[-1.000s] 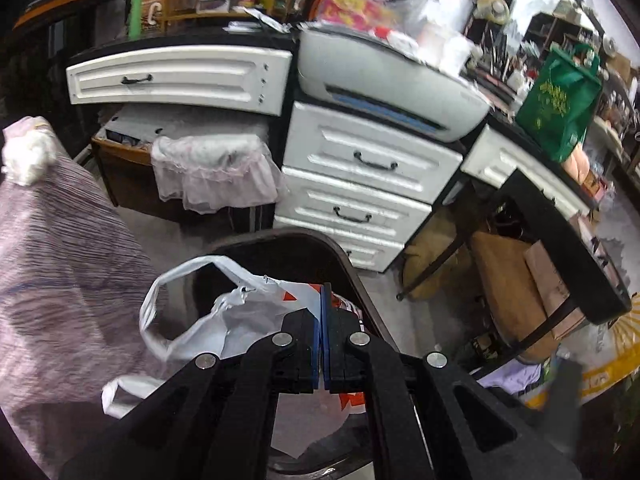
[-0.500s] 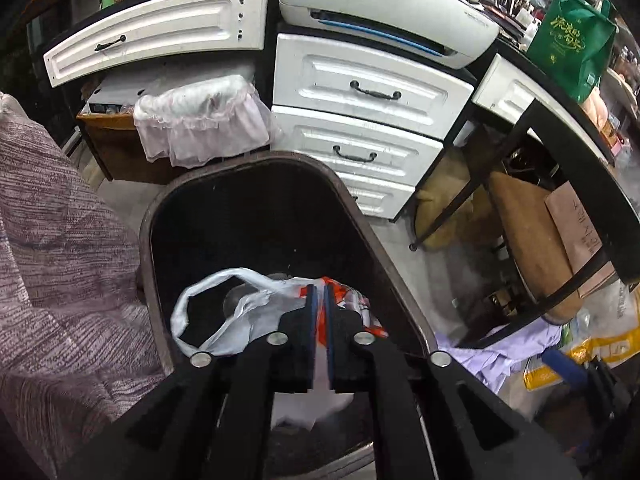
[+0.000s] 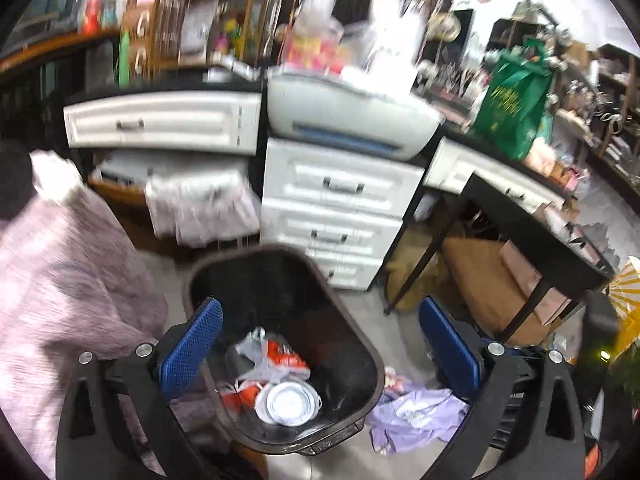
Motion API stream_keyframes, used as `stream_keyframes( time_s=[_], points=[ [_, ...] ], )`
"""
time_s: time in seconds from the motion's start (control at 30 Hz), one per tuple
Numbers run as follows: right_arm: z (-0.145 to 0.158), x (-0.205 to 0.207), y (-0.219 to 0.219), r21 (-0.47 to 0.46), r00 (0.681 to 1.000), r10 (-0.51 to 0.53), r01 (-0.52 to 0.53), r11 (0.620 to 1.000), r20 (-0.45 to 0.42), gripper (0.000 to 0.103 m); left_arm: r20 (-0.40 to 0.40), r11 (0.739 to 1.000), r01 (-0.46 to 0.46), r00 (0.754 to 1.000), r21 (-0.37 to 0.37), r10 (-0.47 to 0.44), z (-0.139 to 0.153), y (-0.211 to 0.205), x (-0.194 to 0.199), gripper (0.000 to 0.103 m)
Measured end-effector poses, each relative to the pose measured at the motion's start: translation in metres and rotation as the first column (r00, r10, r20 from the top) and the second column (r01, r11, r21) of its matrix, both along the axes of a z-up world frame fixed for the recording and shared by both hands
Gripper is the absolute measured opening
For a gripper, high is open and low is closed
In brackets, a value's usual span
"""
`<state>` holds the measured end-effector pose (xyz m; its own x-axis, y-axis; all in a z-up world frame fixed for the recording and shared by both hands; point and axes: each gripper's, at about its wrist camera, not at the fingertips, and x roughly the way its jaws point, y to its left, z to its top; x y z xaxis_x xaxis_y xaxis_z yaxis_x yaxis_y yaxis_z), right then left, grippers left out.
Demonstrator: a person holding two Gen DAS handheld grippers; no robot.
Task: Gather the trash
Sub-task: 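Carry bag and cup to the black bin and release both inside, then move both tools back over the table toward the bottle and carton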
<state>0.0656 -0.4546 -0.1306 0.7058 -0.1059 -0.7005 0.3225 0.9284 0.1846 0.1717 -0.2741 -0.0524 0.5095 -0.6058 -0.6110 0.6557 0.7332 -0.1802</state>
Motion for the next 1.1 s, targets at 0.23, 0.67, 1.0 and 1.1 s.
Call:
stream_keyframes(
  time_s=[0.23, 0.67, 1.0, 1.1],
  points=[
    [0.035, 0.012, 0.047, -0.037, 0.988, 0.136, -0.134, 0.99, 0.07, 0.073, 0.099, 1.0, -0.003, 0.995, 0.003, 0.002, 0.045, 0.043, -0.028, 0.097],
    [0.079, 0.042, 0.173, -0.092, 0.89, 0.439, -0.43, 0.898, 0.124, 0.073, 0.087, 0.977, -0.205, 0.974, -0.057, 0.209, 0.07, 0.163, -0.042, 0.097],
    [0.09, 0.051, 0.274, -0.09, 0.756, 0.642, -0.636, 0.766, 0.127, 0.073, 0.077, 0.886, -0.464, 0.883, -0.019, 0.464, 0.058, 0.289, -0.047, 0.097],
    [0.094, 0.059, 0.295, -0.087, 0.736, 0.667, -0.661, 0.745, 0.12, 0.073, 0.091, 0.833, -0.553, 0.831, 0.03, 0.549, 0.052, 0.32, -0.049, 0.097]
  ],
)
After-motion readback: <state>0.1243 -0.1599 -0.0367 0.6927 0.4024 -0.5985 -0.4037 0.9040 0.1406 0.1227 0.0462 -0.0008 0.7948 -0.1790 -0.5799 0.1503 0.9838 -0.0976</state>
